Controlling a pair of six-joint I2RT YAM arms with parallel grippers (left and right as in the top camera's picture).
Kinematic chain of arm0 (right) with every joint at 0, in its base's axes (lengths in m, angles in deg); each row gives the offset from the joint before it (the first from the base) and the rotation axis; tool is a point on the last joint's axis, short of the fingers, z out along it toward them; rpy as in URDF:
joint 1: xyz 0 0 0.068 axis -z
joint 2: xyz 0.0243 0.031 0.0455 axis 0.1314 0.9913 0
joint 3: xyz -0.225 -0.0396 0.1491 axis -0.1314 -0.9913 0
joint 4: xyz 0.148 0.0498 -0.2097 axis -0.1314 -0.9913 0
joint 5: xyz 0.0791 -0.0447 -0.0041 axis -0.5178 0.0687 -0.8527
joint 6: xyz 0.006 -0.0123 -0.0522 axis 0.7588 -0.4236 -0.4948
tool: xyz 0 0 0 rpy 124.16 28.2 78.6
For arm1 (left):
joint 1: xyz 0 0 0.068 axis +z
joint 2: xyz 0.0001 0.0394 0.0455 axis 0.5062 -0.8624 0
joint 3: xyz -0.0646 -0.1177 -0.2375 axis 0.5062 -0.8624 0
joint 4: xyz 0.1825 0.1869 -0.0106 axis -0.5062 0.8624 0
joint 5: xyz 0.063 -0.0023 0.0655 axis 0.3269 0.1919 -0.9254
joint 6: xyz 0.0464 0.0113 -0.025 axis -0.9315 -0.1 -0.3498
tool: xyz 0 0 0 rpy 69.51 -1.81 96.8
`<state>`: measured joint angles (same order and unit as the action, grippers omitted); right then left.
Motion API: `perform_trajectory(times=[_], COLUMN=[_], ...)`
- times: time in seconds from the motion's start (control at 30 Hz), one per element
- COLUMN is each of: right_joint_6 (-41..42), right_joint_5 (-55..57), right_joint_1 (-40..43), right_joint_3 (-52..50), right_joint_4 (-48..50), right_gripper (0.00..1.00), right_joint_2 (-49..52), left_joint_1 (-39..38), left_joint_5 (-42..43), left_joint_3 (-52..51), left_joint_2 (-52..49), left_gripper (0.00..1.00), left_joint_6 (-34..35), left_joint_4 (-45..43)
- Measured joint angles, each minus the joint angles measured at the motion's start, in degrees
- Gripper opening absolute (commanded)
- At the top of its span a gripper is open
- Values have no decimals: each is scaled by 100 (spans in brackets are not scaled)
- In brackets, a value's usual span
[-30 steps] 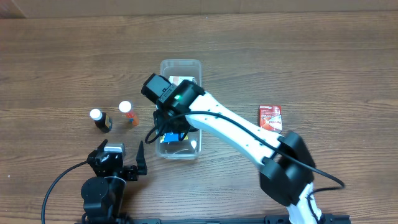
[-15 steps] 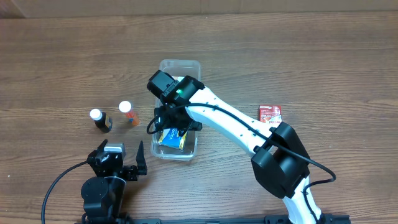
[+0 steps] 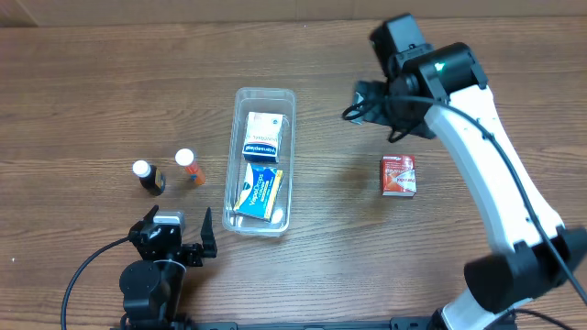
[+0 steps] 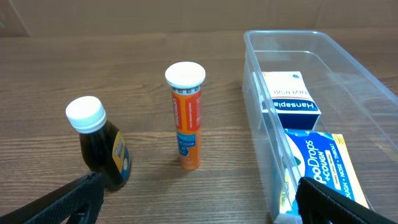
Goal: Pack container
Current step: 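Move the right gripper to the red Panadol box and grasp it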
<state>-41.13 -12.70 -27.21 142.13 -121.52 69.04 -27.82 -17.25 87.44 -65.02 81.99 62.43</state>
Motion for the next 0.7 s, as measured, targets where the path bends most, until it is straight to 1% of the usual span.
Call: perform_trajectory(times=[0.17,0.33,0.5,0.7], right_joint_6=[-737,-1178,-1504,-1550], right_joint_5=[-310,-557,-837,-1049], right_joint_1=[741,1322,1379,1128], right_joint_3=[-1464,-2496,-3104,-3169], right_joint_4=[568,1257,1838,2256], right_gripper=[100,100,100,100], right_joint_2=[505,553,553,551], left_joint_1=[0,0,0,0], left_joint_5=[2,0,0,0], left_joint_3=[0,0,0,0], left_joint_2=[0,0,0,0], left_gripper=[100,100,100,100], left_joint_6=[0,0,0,0], left_joint_4=[-2,-2,-2,-2])
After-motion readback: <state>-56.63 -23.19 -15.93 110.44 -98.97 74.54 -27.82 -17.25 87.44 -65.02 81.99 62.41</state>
